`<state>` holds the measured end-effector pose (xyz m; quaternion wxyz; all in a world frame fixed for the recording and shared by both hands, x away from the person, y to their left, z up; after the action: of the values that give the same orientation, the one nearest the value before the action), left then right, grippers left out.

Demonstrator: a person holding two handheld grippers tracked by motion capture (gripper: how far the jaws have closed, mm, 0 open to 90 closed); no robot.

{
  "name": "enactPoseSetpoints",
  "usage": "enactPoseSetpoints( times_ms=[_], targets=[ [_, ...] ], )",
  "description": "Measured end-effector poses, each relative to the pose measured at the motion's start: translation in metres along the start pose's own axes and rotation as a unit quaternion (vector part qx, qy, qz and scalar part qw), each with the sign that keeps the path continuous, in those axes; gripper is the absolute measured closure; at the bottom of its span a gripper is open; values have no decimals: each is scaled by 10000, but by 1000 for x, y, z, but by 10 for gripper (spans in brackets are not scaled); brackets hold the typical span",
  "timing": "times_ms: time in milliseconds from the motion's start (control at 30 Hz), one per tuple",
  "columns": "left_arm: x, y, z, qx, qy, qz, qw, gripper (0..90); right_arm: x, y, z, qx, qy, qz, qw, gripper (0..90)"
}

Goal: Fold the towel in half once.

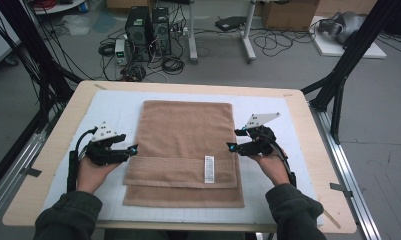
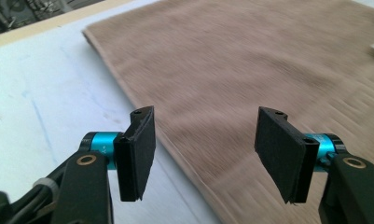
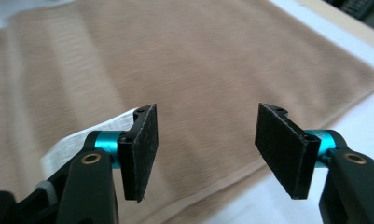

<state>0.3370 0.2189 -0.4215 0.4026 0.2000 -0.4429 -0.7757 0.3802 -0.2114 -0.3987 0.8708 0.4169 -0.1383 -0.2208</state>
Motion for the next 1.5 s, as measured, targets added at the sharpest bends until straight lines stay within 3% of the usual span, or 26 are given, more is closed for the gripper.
enactPoseSetpoints(
  times_ms=[133,400,433,500,633,667,767,900,1033,1133,1200,1333,1500],
  targets=[
    [11,-23,8,0,-167,41,9999,399,-19,-19,1,-6,97,49,9999,422],
    [30,-54,7,-385,-654,-174,9970,626,-52,-51,-13,-262,508,207,9982,499],
    [31,-56,5,-492,-667,-229,9963,639,-55,-54,-16,-303,573,196,9977,521],
    [32,-57,3,-467,-676,-296,9962,685,-58,-61,-22,-468,597,289,9967,581],
    [33,-54,0,-528,-666,-300,9959,845,-58,-63,-22,-300,642,296,9970,797],
    [33,-53,0,-536,-667,-273,9960,852,-57,-62,-22,-299,701,304,9966,841],
    [33,-50,4,-455,-669,-277,9963,861,-57,-58,-22,-373,737,309,9961,853],
    [33,-41,13,-288,-698,-237,9969,863,-54,-52,-14,-237,786,294,9962,861],
    [36,-26,26,-29,-756,-199,9969,863,-52,-42,1,-61,731,324,9968,861],
    [38,-15,36,26,-710,-330,9969,863,-52,-31,15,84,669,387,9970,861],
    [42,-12,42,88,-781,-287,9965,863,-54,-24,23,120,613,490,9968,861],
    [54,-22,50,11,-876,-398,9954,863,-64,-25,36,125,708,564,9958,860],
    [66,-49,53,-236,-1016,-371,9939,855,-83,-47,37,-42,1043,533,9931,849]
  ],
)
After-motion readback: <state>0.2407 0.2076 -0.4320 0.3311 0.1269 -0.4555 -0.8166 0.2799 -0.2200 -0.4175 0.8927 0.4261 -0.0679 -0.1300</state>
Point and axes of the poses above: each handheld gripper's, and its own axes: z roughly backward along the jaws, y roughly out of its top, x roughly to its right, the point moved 3 cm from there along -z, roughly forward along the jaws, and after that the axes turned 4 degrees about z, right-handed, at the moved point
